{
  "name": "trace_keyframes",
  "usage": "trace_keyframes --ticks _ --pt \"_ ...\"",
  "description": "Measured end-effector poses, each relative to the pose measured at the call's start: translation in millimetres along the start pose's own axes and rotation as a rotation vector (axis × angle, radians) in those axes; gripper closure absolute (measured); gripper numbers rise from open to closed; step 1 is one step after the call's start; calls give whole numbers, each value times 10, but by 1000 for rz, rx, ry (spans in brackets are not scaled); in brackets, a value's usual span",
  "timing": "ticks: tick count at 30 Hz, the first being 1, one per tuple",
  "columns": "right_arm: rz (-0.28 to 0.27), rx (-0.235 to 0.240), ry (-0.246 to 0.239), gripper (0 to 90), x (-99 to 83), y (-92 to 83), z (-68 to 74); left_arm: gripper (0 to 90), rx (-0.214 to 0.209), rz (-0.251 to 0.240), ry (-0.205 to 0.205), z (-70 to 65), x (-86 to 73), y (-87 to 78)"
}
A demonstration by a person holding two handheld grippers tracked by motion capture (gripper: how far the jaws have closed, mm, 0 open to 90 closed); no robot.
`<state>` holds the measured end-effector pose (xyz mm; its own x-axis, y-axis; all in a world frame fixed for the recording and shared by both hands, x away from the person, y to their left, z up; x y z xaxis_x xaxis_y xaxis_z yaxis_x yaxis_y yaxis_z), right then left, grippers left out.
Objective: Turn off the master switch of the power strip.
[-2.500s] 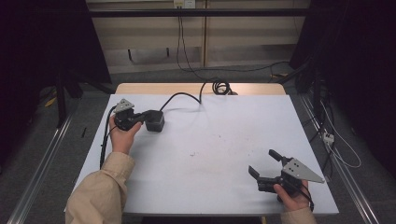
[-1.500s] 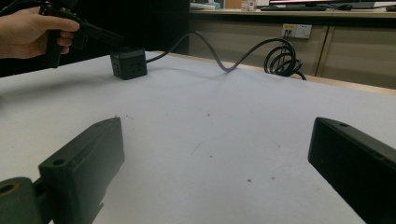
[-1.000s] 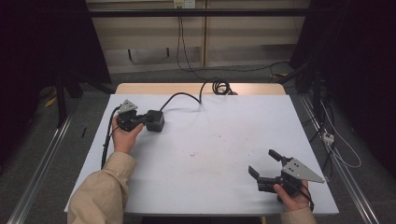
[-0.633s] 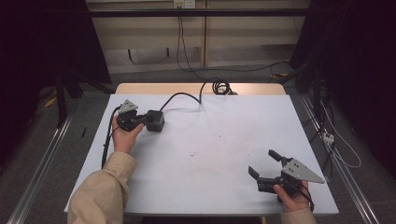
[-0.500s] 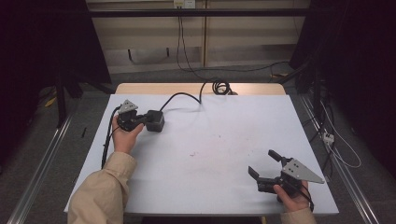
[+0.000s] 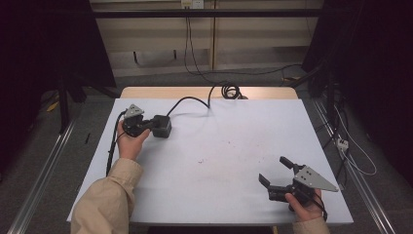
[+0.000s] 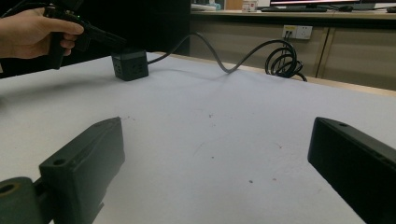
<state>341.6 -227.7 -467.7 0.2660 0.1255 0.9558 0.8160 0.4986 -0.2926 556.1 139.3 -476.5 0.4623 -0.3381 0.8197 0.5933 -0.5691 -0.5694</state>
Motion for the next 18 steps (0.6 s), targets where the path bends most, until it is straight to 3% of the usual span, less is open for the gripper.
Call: trace_keyframes --ticks 18 --pt "-2 -3 1 31 8 -2 3 900 19 11 0 -14 7 3"
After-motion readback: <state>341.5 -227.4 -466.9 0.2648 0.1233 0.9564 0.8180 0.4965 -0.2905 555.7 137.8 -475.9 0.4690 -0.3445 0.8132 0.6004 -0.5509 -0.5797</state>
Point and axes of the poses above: each handheld gripper's, and its own axes: y roughly forward along the jaws, x roughly out of its top, z roughly to its left, the point moved 10 cm from there along y, roughly forward along the jaws, and after that the axes turned 6 degrees about z, right-handed, at the moved point
